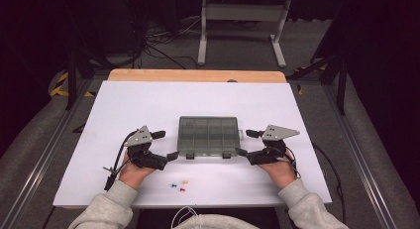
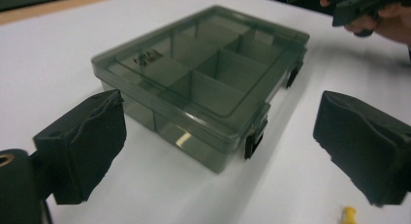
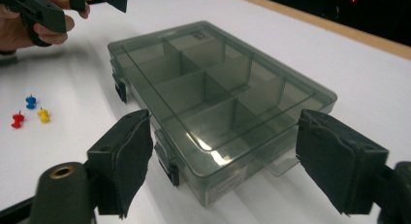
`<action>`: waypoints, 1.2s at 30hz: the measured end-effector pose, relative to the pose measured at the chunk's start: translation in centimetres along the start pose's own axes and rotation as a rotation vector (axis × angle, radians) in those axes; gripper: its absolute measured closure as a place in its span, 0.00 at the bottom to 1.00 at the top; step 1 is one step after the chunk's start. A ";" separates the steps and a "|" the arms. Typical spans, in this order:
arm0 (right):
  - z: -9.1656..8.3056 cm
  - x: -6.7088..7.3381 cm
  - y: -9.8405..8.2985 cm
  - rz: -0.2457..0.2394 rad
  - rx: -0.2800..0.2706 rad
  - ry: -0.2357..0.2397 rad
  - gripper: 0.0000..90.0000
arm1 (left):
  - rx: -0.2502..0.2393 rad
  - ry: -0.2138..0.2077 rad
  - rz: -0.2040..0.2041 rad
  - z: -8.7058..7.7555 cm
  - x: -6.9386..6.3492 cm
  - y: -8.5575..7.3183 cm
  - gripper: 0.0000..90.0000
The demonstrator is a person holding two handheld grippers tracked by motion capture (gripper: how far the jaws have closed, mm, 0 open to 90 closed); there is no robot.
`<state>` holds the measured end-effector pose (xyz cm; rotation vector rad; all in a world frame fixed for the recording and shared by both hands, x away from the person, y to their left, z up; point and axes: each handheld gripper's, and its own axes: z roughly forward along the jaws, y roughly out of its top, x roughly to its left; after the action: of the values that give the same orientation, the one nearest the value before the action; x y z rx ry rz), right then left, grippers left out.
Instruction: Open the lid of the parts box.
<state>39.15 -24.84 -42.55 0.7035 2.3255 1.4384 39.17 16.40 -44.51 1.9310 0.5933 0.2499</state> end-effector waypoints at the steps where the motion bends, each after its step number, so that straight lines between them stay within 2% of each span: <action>1: 0.1 0.0 -0.1 0.001 0.010 0.003 0.26 | 0.023 0.003 -0.003 0.2 0.0 -0.1 0.09; 5: 0.4 -0.1 -0.6 0.007 0.059 0.010 0.31 | 0.049 -0.011 0.004 0.6 0.0 -0.2 0.14; 7: 0.5 -0.2 -0.9 0.012 0.076 0.018 0.34 | 0.069 -0.009 0.004 0.8 -0.1 -0.3 0.17; 8: 0.6 -0.2 -1.0 0.013 0.086 0.022 0.35 | 0.076 -0.001 0.017 0.9 0.0 -0.3 0.19; 12: 1.0 0.0 -1.4 -0.001 0.129 0.036 0.41 | 0.109 0.009 0.001 1.3 0.0 -0.5 0.26; 14: 1.1 0.0 -1.5 -0.005 0.142 0.042 0.45 | 0.123 0.011 0.014 1.3 0.2 -0.5 0.29; 15: 1.1 0.0 -1.5 -0.009 0.148 0.043 0.47 | 0.128 0.011 0.002 1.4 0.1 -0.6 0.30; 21: 1.2 0.2 -1.6 -0.032 0.171 0.038 0.56 | 0.141 0.007 0.015 1.5 0.0 -0.6 0.40; 24: 1.1 0.1 -1.7 -0.034 0.177 0.035 0.64 | 0.150 0.009 0.025 1.6 0.0 -0.7 0.49; 27: 1.1 0.1 -1.7 -0.033 0.180 0.036 0.66 | 0.154 0.012 0.025 1.7 0.0 -0.7 0.54; 29: 1.0 0.0 -1.8 -0.033 0.182 0.039 0.69 | 0.164 0.022 0.039 1.8 -0.1 -0.7 0.57; 36: 1.1 0.1 -1.9 -0.042 0.194 0.042 0.73 | 0.172 0.014 0.046 1.9 -0.2 -0.8 0.65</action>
<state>39.22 -24.64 -44.72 0.6771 2.5205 1.2327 39.55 15.03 -45.98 2.1126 0.5966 0.2488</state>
